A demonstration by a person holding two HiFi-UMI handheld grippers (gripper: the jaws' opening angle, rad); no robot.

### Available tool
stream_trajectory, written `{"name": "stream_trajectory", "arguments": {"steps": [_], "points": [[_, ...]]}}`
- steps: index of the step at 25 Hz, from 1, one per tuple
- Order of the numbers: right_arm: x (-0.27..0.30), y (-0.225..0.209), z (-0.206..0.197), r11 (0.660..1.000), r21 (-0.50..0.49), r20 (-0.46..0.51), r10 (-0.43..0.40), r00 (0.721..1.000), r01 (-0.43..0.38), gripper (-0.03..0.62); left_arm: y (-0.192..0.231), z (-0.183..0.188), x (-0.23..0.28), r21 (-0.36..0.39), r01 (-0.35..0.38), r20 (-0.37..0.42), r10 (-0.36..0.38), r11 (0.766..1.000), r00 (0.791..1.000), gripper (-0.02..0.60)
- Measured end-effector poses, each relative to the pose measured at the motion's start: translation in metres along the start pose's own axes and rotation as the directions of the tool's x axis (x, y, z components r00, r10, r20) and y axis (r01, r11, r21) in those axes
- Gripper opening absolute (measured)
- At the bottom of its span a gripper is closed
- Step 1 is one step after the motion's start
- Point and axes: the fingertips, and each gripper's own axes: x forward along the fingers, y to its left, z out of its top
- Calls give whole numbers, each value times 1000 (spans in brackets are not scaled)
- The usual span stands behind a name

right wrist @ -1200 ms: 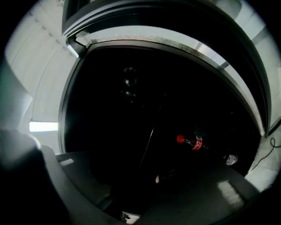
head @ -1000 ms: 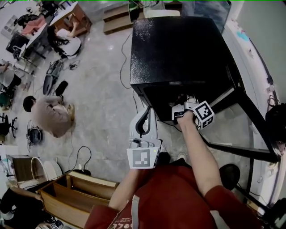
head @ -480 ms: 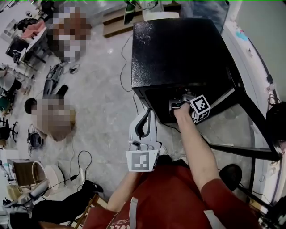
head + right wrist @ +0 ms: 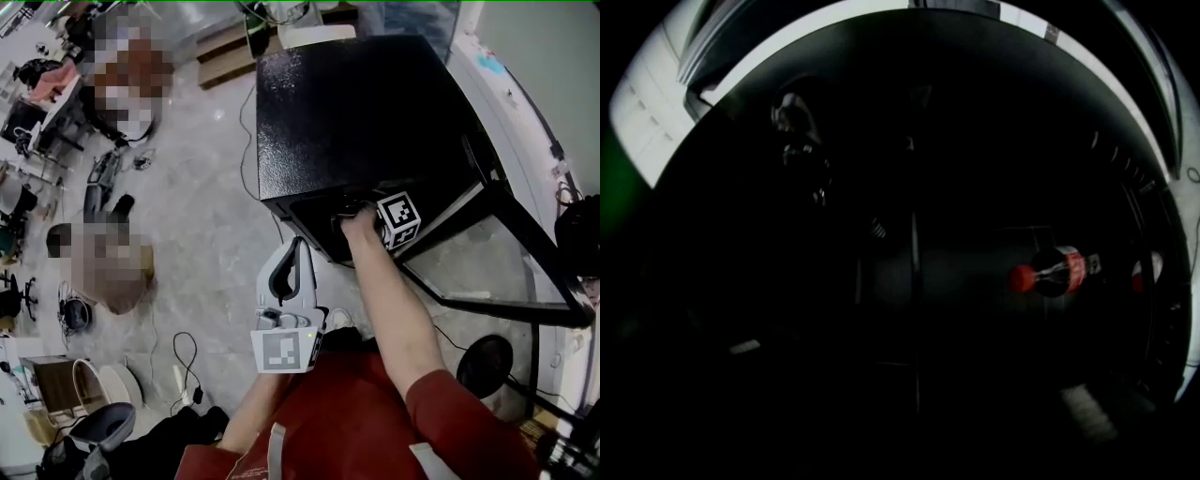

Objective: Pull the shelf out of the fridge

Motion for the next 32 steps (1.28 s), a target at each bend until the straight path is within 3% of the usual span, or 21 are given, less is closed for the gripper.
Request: {"name": "stream_trajectory", "arguments": {"steps": [2, 7, 13, 19, 32], "points": [[6, 0, -5, 1000, -9, -4, -4, 1000, 4, 139, 1, 0, 0, 5, 4, 10, -4, 1000, 1000, -3], [8, -14, -6, 999, -19, 16, -51, 999, 51, 12, 3, 2, 3, 9, 22, 36, -22, 1000, 999, -3], [9, -14, -6, 997, -23, 24, -67, 997, 68, 12, 9, -11, 4, -3, 8, -23, -9, 1000, 1000, -3], [10, -16, -8, 996, -26, -9, -86, 996, 86, 11, 1, -7, 6, 0, 34, 0, -34, 999, 999, -3], [-24, -17, 0, 997, -12, -23, -72, 997, 71, 9, -10, -15, 6, -15, 10, -22, -10, 1000, 1000, -3]]}}
